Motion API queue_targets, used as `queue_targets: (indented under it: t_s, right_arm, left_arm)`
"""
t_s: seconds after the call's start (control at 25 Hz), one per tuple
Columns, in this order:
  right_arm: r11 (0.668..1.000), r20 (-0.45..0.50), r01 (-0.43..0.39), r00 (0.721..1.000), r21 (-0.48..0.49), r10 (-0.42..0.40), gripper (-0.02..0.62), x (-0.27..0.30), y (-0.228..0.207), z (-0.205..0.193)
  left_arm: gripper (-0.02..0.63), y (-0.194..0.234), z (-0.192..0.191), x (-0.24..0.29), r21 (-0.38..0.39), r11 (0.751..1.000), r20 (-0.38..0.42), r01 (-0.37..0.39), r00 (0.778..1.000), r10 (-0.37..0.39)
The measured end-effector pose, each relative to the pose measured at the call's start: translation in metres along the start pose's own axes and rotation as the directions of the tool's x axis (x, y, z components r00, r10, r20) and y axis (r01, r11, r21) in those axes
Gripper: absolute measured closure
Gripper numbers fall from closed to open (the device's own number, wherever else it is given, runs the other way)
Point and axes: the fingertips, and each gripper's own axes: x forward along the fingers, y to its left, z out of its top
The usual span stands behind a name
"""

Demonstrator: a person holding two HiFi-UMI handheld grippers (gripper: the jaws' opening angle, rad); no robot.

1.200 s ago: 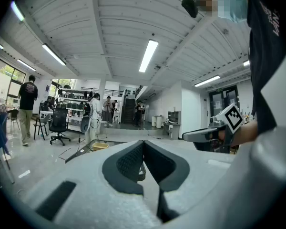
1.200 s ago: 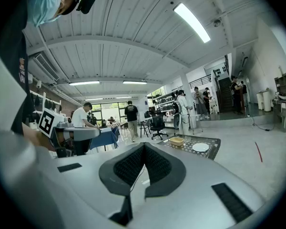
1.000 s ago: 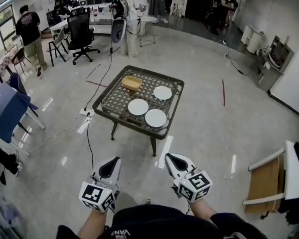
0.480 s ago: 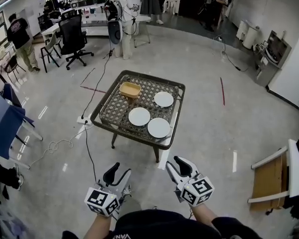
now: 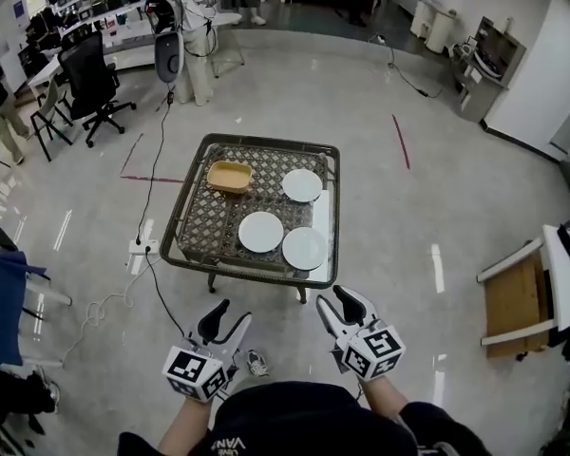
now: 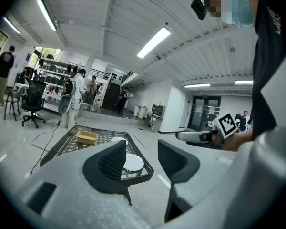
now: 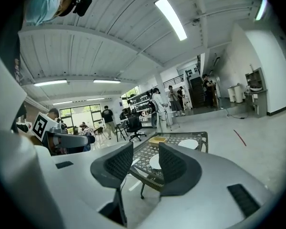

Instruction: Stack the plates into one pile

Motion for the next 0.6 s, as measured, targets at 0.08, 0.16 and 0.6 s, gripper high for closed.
queue_targets:
  t_s: [0.08, 0.16, 0.6]
  right_arm:
    - [0.999, 0.003, 0.048, 0.999, 0.019, -0.048, 0.443, 0.010, -0.003, 0.000]
    - [0.995, 0.006, 0.091, 0.996, 0.033, -0.091, 0.443, 0.019, -0.007, -0.001]
    - [0.976, -0.057, 0.215, 0.976, 0.043, -0.212, 0.443, 0.064, -0.049, -0.017]
  left_arm:
    - [0.402, 0.012, 0.003, 0.009, 0.000, 0.999, -0.022, 0.040, 0.999, -0.040]
    - [0.402, 0.022, 0.003, 0.016, -0.003, 0.997, -0.045, 0.080, 0.996, -0.080]
    - [0.400, 0.046, -0.018, 0.072, -0.092, 0.971, -0.106, 0.219, 0.968, -0.228]
